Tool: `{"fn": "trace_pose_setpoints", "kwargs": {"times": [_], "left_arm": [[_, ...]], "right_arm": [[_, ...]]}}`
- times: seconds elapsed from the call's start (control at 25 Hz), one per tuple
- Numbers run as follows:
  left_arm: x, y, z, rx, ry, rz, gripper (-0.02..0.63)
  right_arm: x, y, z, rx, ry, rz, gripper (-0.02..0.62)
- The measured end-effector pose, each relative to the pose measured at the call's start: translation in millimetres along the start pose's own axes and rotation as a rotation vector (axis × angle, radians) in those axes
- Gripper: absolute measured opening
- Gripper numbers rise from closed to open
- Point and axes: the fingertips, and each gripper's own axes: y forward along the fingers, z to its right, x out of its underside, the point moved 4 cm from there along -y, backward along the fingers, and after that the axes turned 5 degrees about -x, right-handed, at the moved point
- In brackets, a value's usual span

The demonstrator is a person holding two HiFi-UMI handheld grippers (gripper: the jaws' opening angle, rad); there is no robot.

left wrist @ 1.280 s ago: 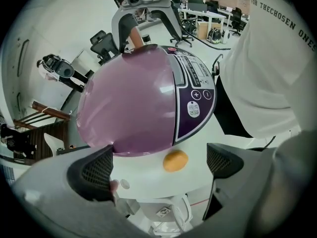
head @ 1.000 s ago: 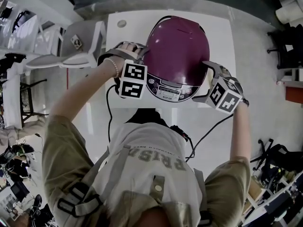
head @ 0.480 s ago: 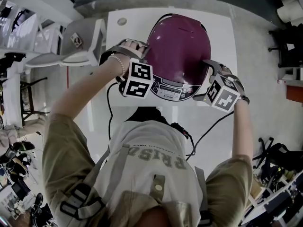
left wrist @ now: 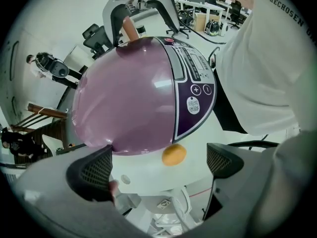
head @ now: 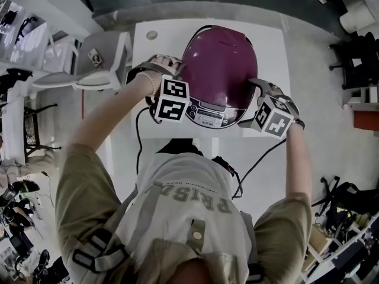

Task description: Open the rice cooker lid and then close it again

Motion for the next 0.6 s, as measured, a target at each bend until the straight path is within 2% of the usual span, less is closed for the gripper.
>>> {"fn": "trace_pose_setpoints", "kwargs": {"times": [0.24, 0.32, 0.4, 0.52, 0.6], "left_arm": [[-1, -13, -6, -0.021, -0.085, 0.066, 0.598], [2, -23, -11, -0.042, -0.132, 0.099, 0.598], [2, -36, -16, -0.082, -0.196, 0.164, 0.598], [-4, -57, -30, -0.184, -0.333, 0.314, 0.591], [-5, -69, -39, -0.268, -0.433, 0.411, 0.589]], "right_arm": [[-5, -8, 1, 0.033, 0.080, 0.159, 0.580], [-8, -19, 2, 0.079, 0.115, 0.262, 0.580], [-12, -36, 6, 0.153, 0.172, 0.420, 0.580], [-10, -62, 13, 0.298, 0.290, 0.666, 0.580], [-8, -74, 16, 0.429, 0.346, 0.761, 0.578]]}}
